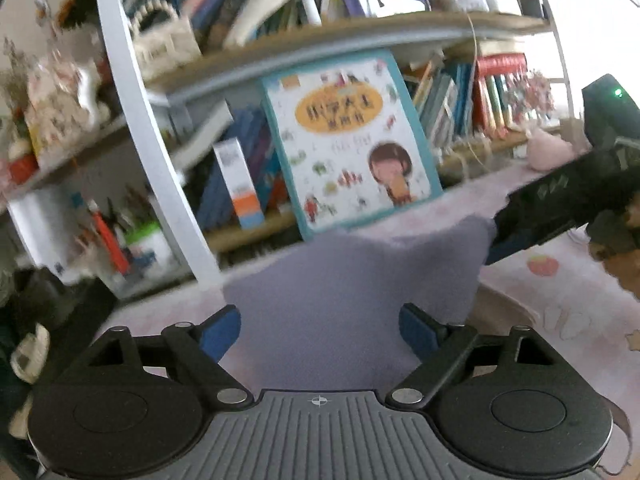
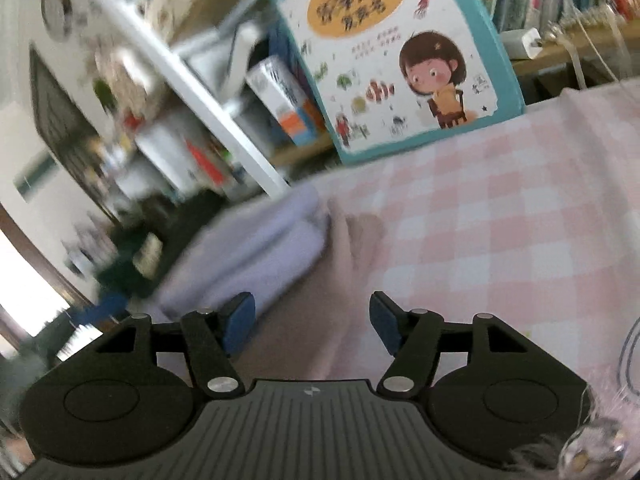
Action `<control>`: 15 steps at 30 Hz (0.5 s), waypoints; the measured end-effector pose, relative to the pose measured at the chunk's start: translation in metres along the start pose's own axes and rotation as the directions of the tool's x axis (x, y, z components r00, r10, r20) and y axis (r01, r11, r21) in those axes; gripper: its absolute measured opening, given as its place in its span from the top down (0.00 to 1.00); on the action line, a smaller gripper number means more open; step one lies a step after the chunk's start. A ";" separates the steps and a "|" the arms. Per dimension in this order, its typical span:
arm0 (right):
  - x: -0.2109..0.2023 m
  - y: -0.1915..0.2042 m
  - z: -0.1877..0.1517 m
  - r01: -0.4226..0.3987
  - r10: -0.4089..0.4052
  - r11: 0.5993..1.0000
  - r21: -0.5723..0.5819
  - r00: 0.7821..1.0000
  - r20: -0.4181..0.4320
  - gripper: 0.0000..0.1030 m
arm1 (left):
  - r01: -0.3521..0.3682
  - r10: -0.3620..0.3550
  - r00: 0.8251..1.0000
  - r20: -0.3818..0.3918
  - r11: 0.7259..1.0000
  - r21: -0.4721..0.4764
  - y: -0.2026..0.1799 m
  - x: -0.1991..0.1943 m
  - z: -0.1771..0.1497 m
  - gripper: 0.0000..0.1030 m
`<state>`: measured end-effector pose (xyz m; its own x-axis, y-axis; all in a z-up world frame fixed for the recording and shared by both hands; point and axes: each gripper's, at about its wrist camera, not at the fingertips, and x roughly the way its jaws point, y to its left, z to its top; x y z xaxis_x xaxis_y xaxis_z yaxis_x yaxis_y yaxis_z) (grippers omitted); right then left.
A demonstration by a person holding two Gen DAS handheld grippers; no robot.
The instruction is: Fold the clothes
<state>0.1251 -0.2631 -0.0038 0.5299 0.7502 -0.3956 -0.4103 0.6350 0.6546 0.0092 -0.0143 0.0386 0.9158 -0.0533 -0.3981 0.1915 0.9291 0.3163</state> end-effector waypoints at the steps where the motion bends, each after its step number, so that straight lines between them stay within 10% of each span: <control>1: -0.002 -0.002 0.001 -0.029 0.029 0.999 0.027 1.000 0.007 0.40 | -0.001 0.001 1.000 -0.008 1.000 0.000 0.000 0.002 0.001 0.09; 15: 0.004 0.003 0.010 -0.145 0.149 0.982 0.118 0.989 -0.020 0.39 | 0.054 -0.067 0.983 -0.174 0.995 -0.080 0.006 0.032 -0.017 0.08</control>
<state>0.1331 -0.2602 0.0033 0.4478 0.8398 -0.3068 -0.3926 0.4930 0.7764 0.0334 -0.0047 0.0134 0.8257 -0.0510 -0.5618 0.2117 0.9511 0.2248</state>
